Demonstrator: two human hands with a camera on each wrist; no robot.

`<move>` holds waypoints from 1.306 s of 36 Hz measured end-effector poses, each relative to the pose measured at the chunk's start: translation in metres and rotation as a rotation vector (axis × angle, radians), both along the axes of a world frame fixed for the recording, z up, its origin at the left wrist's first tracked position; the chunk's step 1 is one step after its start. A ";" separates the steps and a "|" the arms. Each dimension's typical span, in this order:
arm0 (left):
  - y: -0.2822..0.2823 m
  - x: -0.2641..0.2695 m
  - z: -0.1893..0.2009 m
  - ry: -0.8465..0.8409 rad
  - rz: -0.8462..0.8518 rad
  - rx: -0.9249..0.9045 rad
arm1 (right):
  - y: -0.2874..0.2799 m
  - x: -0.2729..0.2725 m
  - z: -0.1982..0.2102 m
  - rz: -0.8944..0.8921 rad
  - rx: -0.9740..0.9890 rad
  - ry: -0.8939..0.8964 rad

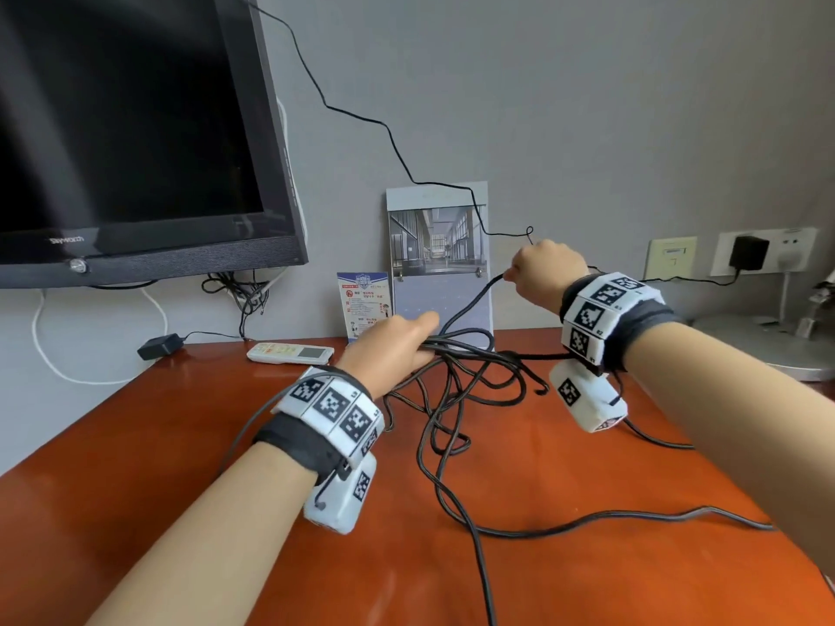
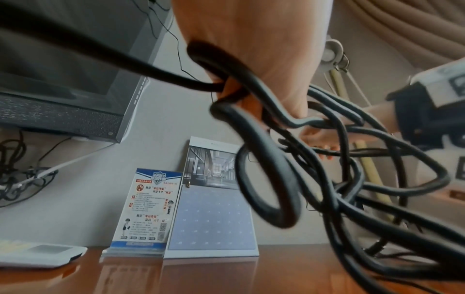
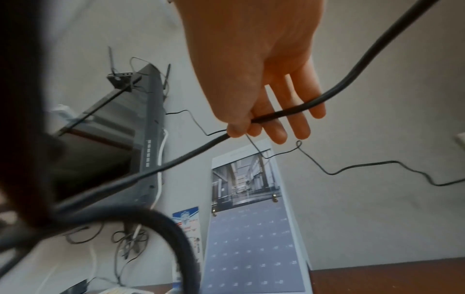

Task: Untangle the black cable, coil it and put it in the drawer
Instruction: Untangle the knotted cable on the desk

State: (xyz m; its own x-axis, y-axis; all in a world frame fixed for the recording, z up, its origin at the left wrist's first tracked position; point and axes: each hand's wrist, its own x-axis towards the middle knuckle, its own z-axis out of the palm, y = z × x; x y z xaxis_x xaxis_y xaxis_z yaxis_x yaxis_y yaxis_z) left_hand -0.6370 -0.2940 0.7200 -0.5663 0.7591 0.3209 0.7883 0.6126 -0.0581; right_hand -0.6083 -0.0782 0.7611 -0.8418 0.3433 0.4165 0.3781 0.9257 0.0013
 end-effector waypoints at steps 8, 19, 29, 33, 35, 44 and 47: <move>-0.003 0.007 0.016 0.110 -0.039 0.017 | 0.006 0.005 -0.007 -0.109 -0.045 -0.057; -0.023 -0.006 0.011 0.205 -0.033 -0.137 | -0.053 0.042 0.050 0.214 -0.062 -0.489; -0.022 0.003 0.016 0.322 -0.163 -0.212 | -0.090 0.037 0.092 0.461 0.170 -0.526; -0.019 0.003 0.015 0.430 -0.337 -0.154 | -0.096 0.017 0.062 0.512 0.288 -0.693; -0.017 0.005 0.018 0.437 -0.341 -0.141 | -0.098 0.007 0.048 0.533 0.317 -0.725; -0.014 0.004 0.024 0.052 -0.086 0.092 | -0.084 -0.003 0.044 0.541 0.276 -0.418; -0.010 0.004 0.018 -0.102 -0.068 0.044 | -0.072 -0.007 0.056 0.378 0.285 -0.240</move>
State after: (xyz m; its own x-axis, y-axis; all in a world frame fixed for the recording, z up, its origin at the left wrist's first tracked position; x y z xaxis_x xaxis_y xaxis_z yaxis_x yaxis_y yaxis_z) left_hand -0.6329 -0.3044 0.7383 -0.5451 0.7835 0.2983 0.8287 0.5574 0.0502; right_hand -0.6149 -0.1497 0.8173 -0.9681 -0.1010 0.2291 -0.0235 0.9477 0.3184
